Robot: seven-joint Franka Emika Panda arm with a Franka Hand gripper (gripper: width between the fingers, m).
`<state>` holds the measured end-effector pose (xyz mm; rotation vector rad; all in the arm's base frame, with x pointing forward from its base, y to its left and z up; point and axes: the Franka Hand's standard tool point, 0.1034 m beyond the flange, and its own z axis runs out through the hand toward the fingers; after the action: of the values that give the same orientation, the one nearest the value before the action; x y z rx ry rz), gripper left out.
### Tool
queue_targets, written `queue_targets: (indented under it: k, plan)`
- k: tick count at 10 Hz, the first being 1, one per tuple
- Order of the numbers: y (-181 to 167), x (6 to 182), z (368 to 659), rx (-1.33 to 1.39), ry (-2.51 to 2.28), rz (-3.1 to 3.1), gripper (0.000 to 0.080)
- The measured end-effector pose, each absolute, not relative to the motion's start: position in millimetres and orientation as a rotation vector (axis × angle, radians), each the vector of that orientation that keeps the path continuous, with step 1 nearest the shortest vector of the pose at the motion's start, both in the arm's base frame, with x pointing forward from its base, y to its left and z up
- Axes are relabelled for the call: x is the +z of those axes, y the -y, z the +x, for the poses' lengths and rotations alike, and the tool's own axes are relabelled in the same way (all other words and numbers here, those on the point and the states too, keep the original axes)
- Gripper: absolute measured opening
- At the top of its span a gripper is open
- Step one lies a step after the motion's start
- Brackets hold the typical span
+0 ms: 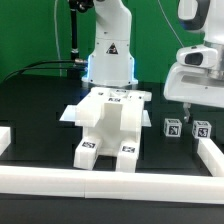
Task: Assemble chair
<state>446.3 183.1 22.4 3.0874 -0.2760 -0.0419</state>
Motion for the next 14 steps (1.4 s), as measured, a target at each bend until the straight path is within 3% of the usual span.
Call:
queue_targets:
  k: [4, 6, 7, 8, 14]
  plan:
    - [-180.7, 13.5, 441.6, -0.054, 0.272, 3.08, 0.0649]
    - [-180.6, 13.5, 441.6, -0.054, 0.272, 3.08, 0.0394]
    - [-180.8, 13.7, 441.8, -0.053, 0.272, 3.08, 0.0394]
    - [-180.8, 13.7, 441.9, -0.053, 0.272, 3.08, 0.0284]
    - [-178.0, 19.0, 443.3, -0.079, 0.235, 3.078, 0.0284]
